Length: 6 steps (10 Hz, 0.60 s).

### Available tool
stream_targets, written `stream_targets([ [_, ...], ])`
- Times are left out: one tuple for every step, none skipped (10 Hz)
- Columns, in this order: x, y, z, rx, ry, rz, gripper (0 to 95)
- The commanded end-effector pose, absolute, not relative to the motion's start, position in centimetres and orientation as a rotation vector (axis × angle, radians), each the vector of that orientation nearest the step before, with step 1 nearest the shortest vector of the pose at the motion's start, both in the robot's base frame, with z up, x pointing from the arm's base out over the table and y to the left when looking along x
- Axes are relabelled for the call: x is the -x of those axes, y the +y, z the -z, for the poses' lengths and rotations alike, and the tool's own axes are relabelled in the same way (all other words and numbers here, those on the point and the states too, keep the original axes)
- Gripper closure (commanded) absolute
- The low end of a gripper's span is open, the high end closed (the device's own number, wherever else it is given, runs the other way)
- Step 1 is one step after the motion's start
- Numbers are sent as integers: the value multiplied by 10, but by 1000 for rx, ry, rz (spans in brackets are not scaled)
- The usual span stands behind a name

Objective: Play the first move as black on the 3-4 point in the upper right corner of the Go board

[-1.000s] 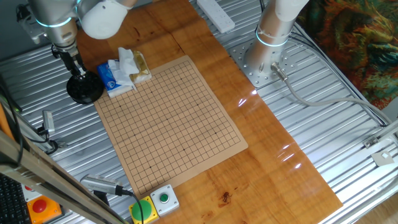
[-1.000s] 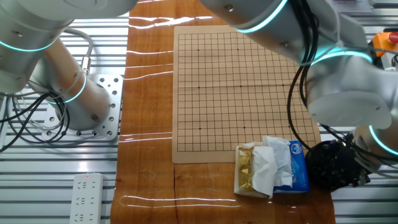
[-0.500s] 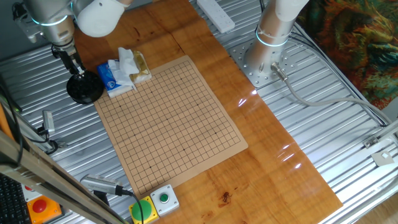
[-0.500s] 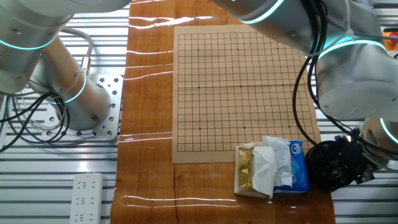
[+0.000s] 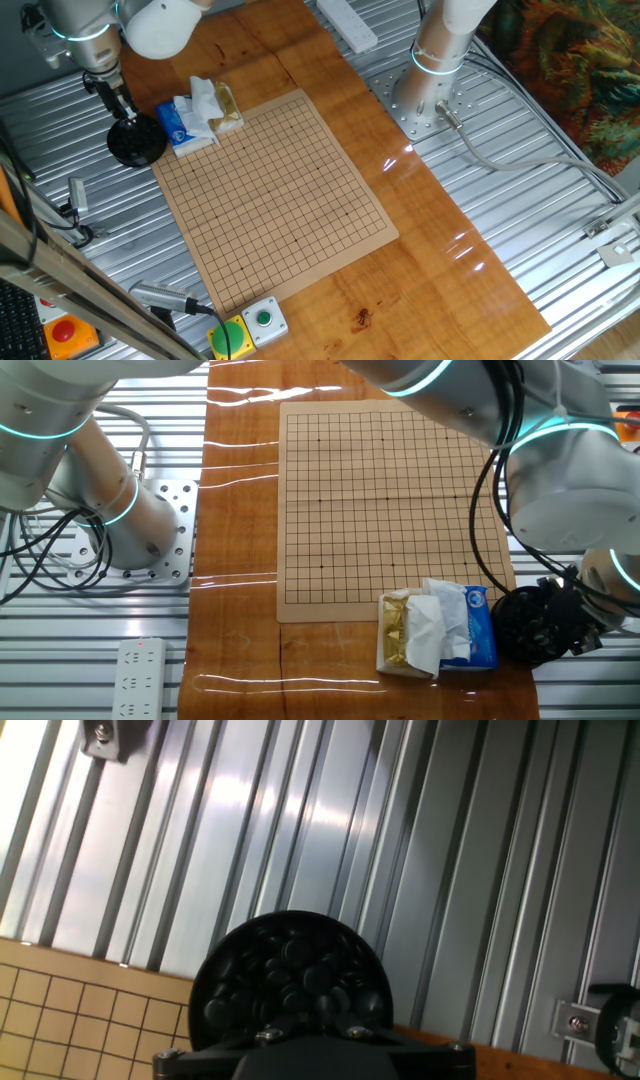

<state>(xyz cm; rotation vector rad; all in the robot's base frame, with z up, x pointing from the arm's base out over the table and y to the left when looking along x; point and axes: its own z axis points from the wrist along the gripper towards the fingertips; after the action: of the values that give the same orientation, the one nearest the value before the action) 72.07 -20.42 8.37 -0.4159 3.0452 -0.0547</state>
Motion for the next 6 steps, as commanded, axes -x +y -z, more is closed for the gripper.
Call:
stream_targets([
  [-719,-196,-88,407,3052,52,950],
  [-710,-163,-95,336,3069,57,950],
  [-700,-135,-98,290,3071,57,950],
  [-689,-108,-101,247,3073,54,950],
  [-680,-90,-103,213,3074,53,950],
  [-667,-69,-105,163,3073,49,950],
])
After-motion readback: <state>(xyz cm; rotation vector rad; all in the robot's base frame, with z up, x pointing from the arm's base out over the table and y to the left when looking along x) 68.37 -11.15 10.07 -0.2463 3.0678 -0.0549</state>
